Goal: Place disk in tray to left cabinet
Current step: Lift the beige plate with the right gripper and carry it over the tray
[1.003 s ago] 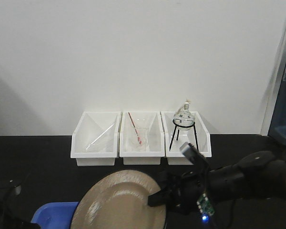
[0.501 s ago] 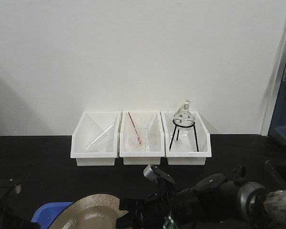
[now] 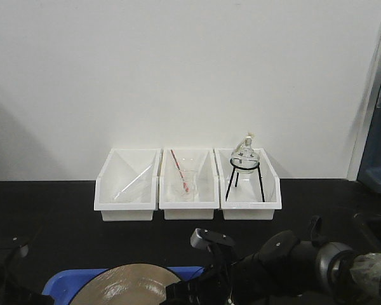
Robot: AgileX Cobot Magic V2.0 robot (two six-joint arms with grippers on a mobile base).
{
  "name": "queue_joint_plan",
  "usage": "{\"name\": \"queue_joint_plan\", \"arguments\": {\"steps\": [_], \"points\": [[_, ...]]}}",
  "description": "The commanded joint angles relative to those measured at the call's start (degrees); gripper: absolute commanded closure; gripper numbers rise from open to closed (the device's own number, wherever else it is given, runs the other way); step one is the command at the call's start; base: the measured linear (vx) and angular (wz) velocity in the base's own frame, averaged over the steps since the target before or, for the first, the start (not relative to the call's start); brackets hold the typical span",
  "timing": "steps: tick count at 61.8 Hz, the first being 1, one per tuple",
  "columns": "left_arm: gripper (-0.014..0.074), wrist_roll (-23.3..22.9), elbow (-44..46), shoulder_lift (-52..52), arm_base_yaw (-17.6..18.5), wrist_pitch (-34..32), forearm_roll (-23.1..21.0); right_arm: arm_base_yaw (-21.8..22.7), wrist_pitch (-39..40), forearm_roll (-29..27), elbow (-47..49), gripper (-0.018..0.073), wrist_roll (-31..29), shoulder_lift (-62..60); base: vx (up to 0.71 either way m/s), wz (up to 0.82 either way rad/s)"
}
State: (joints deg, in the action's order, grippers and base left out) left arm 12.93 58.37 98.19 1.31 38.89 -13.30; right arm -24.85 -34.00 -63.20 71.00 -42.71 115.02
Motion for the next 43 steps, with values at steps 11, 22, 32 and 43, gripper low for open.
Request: {"name": "queue_joint_plan", "arguments": {"steps": [11, 22, 32, 43], "points": [[0.0152, -0.03, 1.66, -2.66, 0.18, -2.02, -0.90, 0.82, -2.44, 6.35, 1.57, -0.0055, 0.96, -4.37, 0.00, 0.00], [0.0152, -0.08, 1.66, -2.66, 0.18, -2.82, -0.90, 3.82, -0.67, 14.86, 1.57, -0.0010, 11.98, -6.90, 0.00, 0.00], [0.0152, -0.15, 1.66, -2.66, 0.18, -5.06, -1.70, 6.33, -1.80, 22.05, 1.57, 0.0008, 18.80, -9.00, 0.00, 0.00], [0.0152, -0.15, 1.66, -1.98, 0.18, -6.54, -4.13, 6.42, -3.24, 27.52, 1.57, 0.0008, 24.93, -7.52, 0.00, 0.00]]}}
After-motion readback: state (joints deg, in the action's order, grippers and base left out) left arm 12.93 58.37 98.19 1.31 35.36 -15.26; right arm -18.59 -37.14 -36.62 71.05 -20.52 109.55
